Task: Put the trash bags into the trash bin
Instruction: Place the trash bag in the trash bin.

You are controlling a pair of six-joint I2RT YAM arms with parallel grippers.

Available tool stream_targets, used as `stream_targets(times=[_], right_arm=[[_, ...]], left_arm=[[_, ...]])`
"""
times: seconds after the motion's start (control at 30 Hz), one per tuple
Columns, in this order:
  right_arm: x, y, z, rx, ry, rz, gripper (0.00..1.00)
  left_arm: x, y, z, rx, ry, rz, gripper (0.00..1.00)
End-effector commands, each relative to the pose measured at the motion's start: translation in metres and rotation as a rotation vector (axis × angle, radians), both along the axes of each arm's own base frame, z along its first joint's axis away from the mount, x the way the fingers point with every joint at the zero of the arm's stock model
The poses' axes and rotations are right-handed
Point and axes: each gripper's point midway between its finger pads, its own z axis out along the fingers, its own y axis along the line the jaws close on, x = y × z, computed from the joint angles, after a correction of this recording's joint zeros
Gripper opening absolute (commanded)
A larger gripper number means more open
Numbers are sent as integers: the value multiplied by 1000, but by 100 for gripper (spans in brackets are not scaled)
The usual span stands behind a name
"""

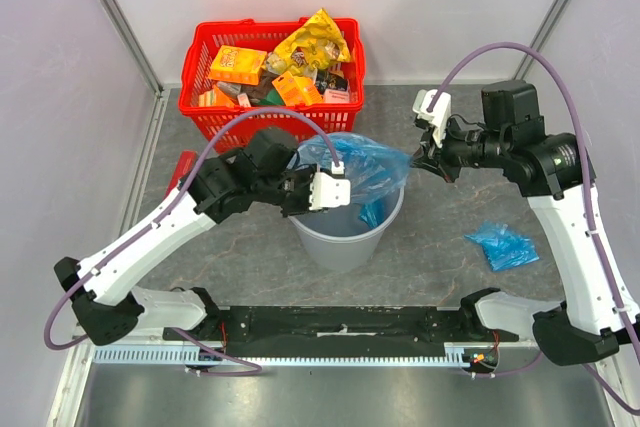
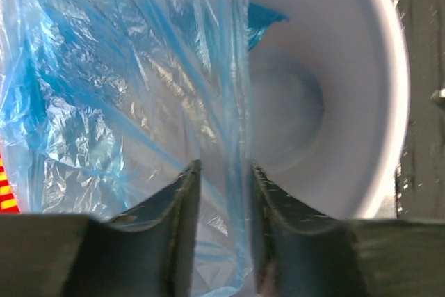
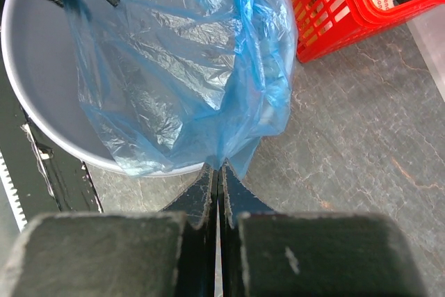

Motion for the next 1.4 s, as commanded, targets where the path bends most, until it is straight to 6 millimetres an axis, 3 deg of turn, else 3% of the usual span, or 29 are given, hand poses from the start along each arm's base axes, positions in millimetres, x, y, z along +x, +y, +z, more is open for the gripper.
stream_targets(times=[0.0, 0.1, 0.37, 0.7, 0.97, 1.37], right_arm=[[-4, -4, 9, 7, -34, -16, 0], [-6, -6, 4, -6, -29, -18, 0], [-26, -10, -11, -36, -27, 46, 0], [-56, -14, -49, -82, 83, 142, 0], [-64, -14, -75, -94, 157, 161, 0], [-72, -13, -81, -86, 190, 188, 0]], left_arm=[[7, 5, 4, -5, -65, 29, 23], [4, 10, 8, -13, -78, 29, 2], [-8, 21, 27, -18, -99, -10, 2], [-29, 41, 40, 4, -87, -45, 2], [-53, 51, 26, 10, -17, -89, 2], [-79, 54, 20, -19, 70, -139, 2]])
